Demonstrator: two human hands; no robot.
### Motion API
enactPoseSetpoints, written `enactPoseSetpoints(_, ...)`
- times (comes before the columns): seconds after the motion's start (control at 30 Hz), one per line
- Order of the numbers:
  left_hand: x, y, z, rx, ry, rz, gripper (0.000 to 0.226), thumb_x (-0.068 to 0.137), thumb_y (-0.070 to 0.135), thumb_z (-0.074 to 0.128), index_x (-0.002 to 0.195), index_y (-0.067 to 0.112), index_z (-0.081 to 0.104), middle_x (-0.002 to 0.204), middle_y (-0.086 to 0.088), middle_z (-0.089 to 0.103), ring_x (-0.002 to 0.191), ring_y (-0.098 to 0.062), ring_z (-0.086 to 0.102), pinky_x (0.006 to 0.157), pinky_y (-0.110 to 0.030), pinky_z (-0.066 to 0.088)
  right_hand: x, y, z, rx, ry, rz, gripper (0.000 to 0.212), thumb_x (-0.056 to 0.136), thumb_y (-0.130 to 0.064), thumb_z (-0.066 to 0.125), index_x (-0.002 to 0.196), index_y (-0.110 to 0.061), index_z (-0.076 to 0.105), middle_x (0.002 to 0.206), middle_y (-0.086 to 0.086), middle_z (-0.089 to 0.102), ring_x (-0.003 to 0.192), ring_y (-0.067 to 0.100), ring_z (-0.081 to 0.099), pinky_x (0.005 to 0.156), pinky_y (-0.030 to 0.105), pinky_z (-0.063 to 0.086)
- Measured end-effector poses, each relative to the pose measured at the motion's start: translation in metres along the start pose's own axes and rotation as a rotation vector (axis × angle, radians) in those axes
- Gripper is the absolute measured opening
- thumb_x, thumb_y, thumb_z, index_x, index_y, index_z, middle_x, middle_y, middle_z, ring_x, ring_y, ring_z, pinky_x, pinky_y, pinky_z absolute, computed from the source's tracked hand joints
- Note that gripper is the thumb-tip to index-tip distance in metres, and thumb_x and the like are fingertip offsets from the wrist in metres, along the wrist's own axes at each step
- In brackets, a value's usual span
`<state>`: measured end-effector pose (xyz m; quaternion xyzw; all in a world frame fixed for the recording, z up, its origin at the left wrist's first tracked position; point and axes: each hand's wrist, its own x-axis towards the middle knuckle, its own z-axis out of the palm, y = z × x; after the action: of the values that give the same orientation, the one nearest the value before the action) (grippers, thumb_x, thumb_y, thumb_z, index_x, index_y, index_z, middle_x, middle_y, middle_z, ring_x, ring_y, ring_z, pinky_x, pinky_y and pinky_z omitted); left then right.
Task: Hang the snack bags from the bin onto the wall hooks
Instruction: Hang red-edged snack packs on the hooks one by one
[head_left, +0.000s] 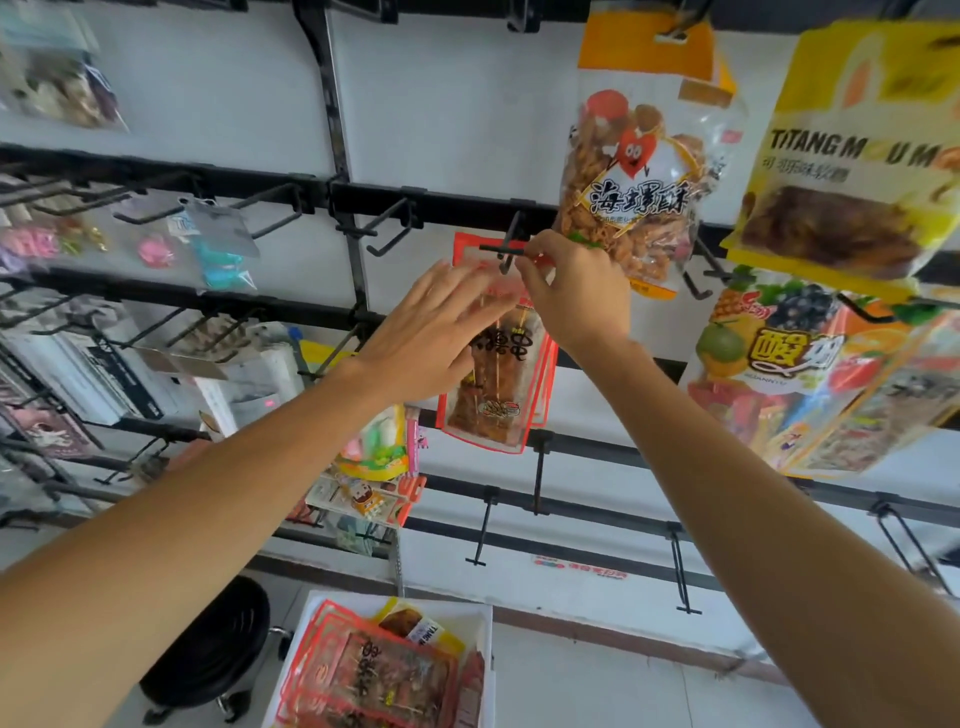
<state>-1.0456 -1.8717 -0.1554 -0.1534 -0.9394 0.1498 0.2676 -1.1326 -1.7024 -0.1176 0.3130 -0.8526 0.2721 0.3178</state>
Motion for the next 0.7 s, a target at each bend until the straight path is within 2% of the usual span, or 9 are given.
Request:
enactPoseSetpoints(0.1,0.004,0.005,0.008,0.028,-0.001,-0.028,0.078,0.083,0.020,0.054,0.154,0.021,0.023,0.156,-0.017,0.025,0.147,-0.036,0.016,0.121,-0.054,0.010,-0.014,0.003,0.002,-0.061,0.134,-0.051,0.019,0.091,-0.021,0.056,0.108,-0.016,0.061,0.096,0.000,0.067,0.090,0.026,0.058,0.064,0.034,0.049)
enactPoseSetpoints(0.17,0.005,0.007,0.013,0.037,0.006,-0.045,0.078,0.083,0.020,0.056,0.154,0.020,0.025,0.157,-0.018,0.023,0.148,-0.036,0.014,0.121,-0.054,0.007,-0.028,0.008,0.005,-0.141,0.273,-0.108,0.020,0.086,-0.013,0.059,0.105,-0.010,0.062,0.104,0.008,0.061,0.093,0.029,0.052,0.069,0.035,0.046)
enactPoseSetpoints(0.23,0.005,0.008,0.016,0.037,-0.003,-0.057,0.079,0.083,0.021,0.057,0.154,0.019,0.024,0.160,-0.018,0.017,0.149,-0.036,0.010,0.121,-0.053,0.005,-0.039,0.014,0.007,-0.217,0.321,-0.164,0.020,0.083,-0.010,0.060,0.102,-0.009,0.065,0.111,0.012,0.060,0.095,0.031,0.053,0.076,0.039,0.045)
enactPoseSetpoints(0.43,0.012,0.010,0.017,0.042,-0.057,-0.096,0.083,0.085,0.026,0.057,0.156,0.019,0.014,0.163,-0.016,0.003,0.151,-0.033,-0.001,0.121,-0.053,0.000,-0.047,0.016,0.007,-0.415,0.072,-0.137,0.040,0.082,-0.018,0.057,0.122,-0.012,0.060,0.141,0.013,0.048,0.118,0.035,0.048,0.092,0.042,0.041)
enactPoseSetpoints(0.53,0.014,0.013,0.015,0.041,-0.088,-0.115,0.084,0.087,0.030,0.055,0.157,0.019,0.010,0.163,-0.015,-0.002,0.151,-0.032,-0.006,0.121,-0.053,-0.001,-0.049,0.008,0.005,-0.443,-0.018,-0.095,0.049,0.081,-0.022,0.060,0.129,-0.011,0.055,0.147,0.012,0.041,0.126,0.035,0.041,0.096,0.044,0.039)
enactPoseSetpoints(0.7,0.001,0.019,0.012,-0.003,-0.141,-0.107,0.084,0.087,0.031,0.055,0.157,0.020,0.010,0.164,-0.011,-0.008,0.151,-0.031,-0.009,0.121,-0.052,-0.003,-0.066,-0.001,-0.006,-0.393,-0.114,-0.052,0.050,0.083,-0.023,0.057,0.132,-0.015,0.054,0.155,0.009,0.031,0.133,0.034,0.036,0.099,0.045,0.036)
